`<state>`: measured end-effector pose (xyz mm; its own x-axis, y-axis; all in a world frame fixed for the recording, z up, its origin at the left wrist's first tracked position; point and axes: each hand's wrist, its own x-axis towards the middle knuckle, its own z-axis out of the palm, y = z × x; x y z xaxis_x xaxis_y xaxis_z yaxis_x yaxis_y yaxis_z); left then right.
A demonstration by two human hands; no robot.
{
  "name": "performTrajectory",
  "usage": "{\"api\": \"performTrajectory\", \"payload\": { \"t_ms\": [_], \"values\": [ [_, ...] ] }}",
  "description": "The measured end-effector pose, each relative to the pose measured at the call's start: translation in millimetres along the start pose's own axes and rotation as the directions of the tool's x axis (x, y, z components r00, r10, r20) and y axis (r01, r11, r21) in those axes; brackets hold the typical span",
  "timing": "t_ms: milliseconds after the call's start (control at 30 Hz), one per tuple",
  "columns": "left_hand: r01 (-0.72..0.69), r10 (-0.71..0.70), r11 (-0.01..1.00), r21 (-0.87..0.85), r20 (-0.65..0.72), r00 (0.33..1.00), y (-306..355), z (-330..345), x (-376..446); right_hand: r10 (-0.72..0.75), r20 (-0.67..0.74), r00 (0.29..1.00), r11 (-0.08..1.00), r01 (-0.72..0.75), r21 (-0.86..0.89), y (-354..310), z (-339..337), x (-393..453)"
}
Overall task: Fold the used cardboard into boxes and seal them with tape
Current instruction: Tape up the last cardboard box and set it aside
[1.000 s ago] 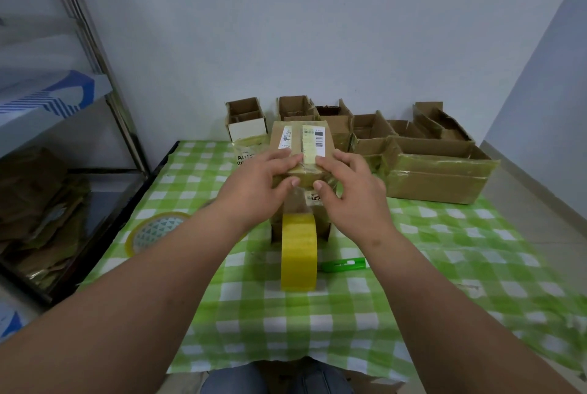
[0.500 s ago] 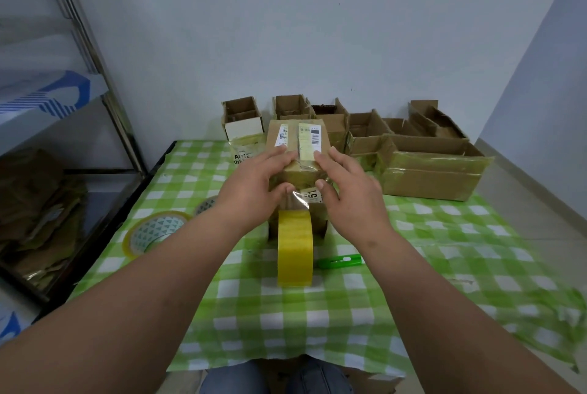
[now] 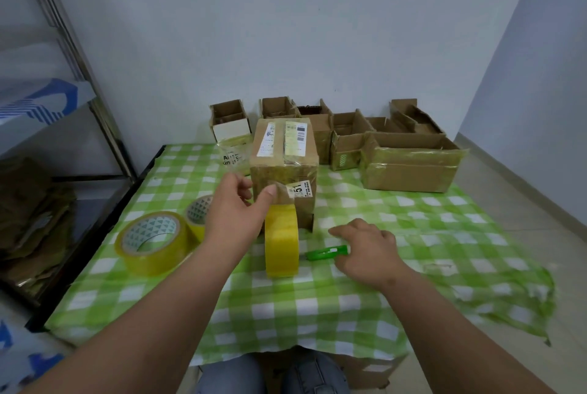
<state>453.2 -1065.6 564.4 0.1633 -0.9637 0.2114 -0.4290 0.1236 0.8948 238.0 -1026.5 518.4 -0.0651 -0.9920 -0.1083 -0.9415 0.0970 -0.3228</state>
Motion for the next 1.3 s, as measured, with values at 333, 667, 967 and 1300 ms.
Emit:
{"api": "performTrajectory", "payload": {
  "t_ms": [333, 667, 967, 1300],
  "values": [
    [0.128, -0.118, 0.992, -0.015, 0.28, 0.953, -9.6, -3.0, -15.7, 0.104, -0.225, 0.969, 0.97, -0.048, 0.24, 0.1, -3.6, -4.4],
    [0.241, -0.162, 0.944, -0.228, 0.317, 0.935, -11.0, 4.0, -15.1, -0.197, -0.384, 0.902, 0.941, 0.284, 0.183, -45.2, -32.0, -10.0],
    [0.323, -0.202, 0.899, -0.296, 0.376, 0.904, -12.9, 5.8, -14.4, -0.298, -0.395, 0.869, 0.954, 0.264, -0.139, -73.1, -40.4, 3.7],
    [0.261, -0.157, 0.93, -0.257, 0.363, 0.918, -9.2, 5.8, -14.9, -0.363, -0.492, 0.792, 0.929, 0.262, -0.263, -80.4, -37.8, 12.5]
  ]
}}
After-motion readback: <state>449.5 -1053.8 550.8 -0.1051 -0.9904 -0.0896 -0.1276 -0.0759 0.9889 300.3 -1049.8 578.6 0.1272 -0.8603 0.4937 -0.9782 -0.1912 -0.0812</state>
